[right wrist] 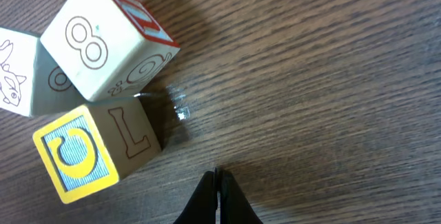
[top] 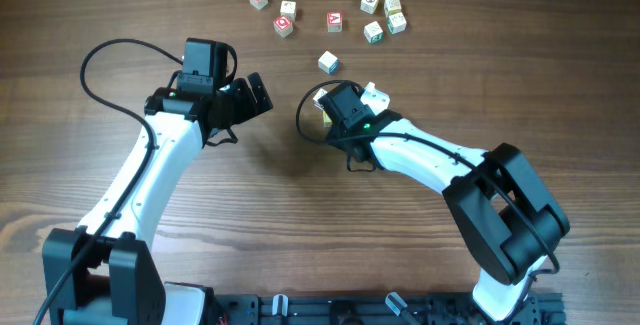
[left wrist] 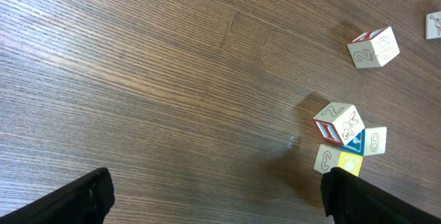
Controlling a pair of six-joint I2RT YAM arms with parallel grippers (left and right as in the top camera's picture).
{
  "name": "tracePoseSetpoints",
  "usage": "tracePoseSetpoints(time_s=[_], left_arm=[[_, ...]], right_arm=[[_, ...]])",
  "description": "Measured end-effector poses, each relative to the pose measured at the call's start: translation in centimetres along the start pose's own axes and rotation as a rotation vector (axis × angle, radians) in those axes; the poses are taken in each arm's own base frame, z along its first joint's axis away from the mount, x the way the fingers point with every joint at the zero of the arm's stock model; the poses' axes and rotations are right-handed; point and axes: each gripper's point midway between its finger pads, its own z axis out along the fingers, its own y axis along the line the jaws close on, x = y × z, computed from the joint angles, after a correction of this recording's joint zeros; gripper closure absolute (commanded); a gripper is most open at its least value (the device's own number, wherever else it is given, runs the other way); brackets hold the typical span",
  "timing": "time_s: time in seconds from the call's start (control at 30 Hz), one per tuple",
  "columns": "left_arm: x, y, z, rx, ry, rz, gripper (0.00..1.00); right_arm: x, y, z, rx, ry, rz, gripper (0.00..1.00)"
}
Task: Form a circle
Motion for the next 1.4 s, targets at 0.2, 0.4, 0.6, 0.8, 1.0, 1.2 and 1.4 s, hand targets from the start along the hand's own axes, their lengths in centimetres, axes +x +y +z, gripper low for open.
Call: tracePoseSetpoints(time_s=[0.2, 0.4, 0.6, 0.8, 1.0, 1.2, 1.4], left_arm=[[0.0, 0.0, 0.0, 0.000, 0.000, 0.000, 0.00], [0.0, 0.0, 0.0, 0.000, 0.000, 0.000, 0.00], [0.0, 0.0, 0.0, 0.000, 0.000, 0.000, 0.00], [0.0, 0.0, 0.0, 0.000, 0.000, 0.000, 0.00], [0.0, 0.0, 0.0, 0.000, 0.000, 0.000, 0.00], [0.0, 0.0, 0.0, 0.000, 0.000, 0.000, 0.00], [0.0, 0.0, 0.0, 0.000, 0.000, 0.000, 0.00]], right_arm=[[-0.7, -0.3, 0.1, 0.006, -0.020, 0.012, 0.95], [-2.0, 1.5, 0.0, -0.065, -0.075, 0.012, 0.95], [-2.5, 1.7, -0.1, -0.070, -0.103, 0.009, 0.95], [-2.7, 2.0, -0.1, -0.081, -0.111, 0.012, 0.95], [-2.8, 2.0, -0.1, -0.082, -0.112, 0.012, 0.95], [-2.9, 2.2, -0.2, -0.089, -0.115, 0.013, 0.95], [-2.9, 2.3, -0.2, -0.093, -0.117, 0.014, 0.95]])
